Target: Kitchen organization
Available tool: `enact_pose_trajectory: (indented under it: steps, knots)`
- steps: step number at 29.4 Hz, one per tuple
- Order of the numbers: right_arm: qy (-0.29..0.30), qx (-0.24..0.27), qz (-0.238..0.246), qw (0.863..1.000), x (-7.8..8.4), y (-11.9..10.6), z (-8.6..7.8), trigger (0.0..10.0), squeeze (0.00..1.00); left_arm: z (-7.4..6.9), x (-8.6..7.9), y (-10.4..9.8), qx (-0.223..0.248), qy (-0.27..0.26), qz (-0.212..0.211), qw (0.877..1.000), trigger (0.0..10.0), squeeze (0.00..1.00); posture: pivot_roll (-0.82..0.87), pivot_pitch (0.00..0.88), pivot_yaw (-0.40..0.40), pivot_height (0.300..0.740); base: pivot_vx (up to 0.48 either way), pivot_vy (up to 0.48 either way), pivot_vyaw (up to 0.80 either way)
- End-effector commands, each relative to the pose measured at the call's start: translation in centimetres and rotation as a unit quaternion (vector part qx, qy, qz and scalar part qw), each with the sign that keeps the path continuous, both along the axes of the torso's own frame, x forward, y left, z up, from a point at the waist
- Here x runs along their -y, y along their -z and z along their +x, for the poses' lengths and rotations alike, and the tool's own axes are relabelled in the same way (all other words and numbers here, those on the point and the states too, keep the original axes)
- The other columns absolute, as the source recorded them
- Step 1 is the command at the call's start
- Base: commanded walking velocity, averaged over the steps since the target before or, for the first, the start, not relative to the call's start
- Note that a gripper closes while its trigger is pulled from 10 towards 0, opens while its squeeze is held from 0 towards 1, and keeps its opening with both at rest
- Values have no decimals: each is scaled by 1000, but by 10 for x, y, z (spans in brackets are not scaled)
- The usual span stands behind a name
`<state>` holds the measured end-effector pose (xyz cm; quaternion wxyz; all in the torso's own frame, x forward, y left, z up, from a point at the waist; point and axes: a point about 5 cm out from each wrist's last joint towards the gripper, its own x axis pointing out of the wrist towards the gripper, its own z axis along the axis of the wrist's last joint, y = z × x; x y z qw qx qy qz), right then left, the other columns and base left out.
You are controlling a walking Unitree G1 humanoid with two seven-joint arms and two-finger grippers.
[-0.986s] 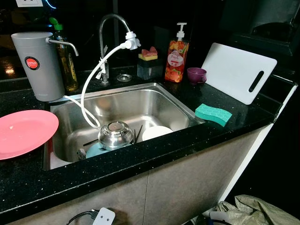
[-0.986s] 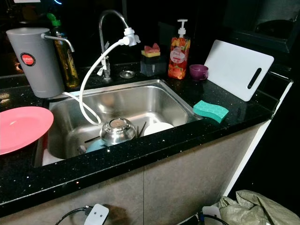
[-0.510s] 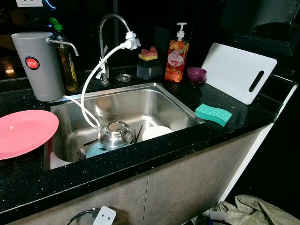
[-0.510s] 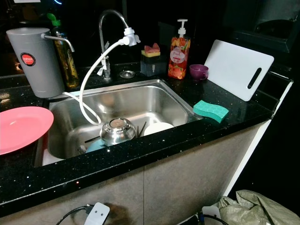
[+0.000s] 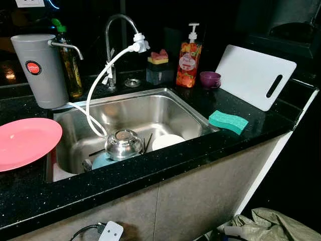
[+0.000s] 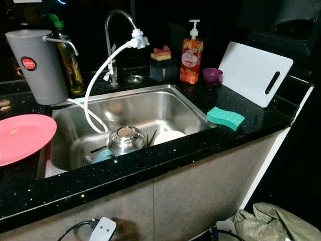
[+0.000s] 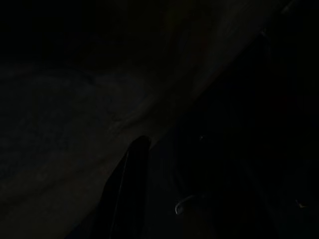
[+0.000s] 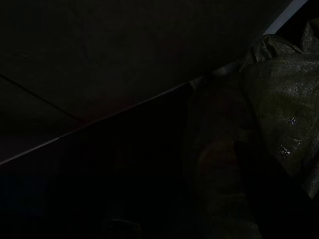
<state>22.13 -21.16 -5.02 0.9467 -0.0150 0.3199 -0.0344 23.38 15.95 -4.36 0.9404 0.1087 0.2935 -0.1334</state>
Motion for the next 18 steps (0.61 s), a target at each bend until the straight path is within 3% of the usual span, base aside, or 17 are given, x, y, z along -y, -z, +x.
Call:
enact_pose_trajectory:
  steps: [1, 18]
  knots:
    - [0, -3, -1, 1000, 0, 2, -4, 10000, 0, -5, -3, 3, -12, 1, 3, 1000, 10000, 0, -12, 100, -21, 740, 0, 0, 0]
    - [-6, 5, -4, 1000, 0, 0, -1, 10000, 0, -8, -6, 4, -16, -5, 4, 1000, 10000, 0, -11, 95, -22, 740, 0, 0, 0]
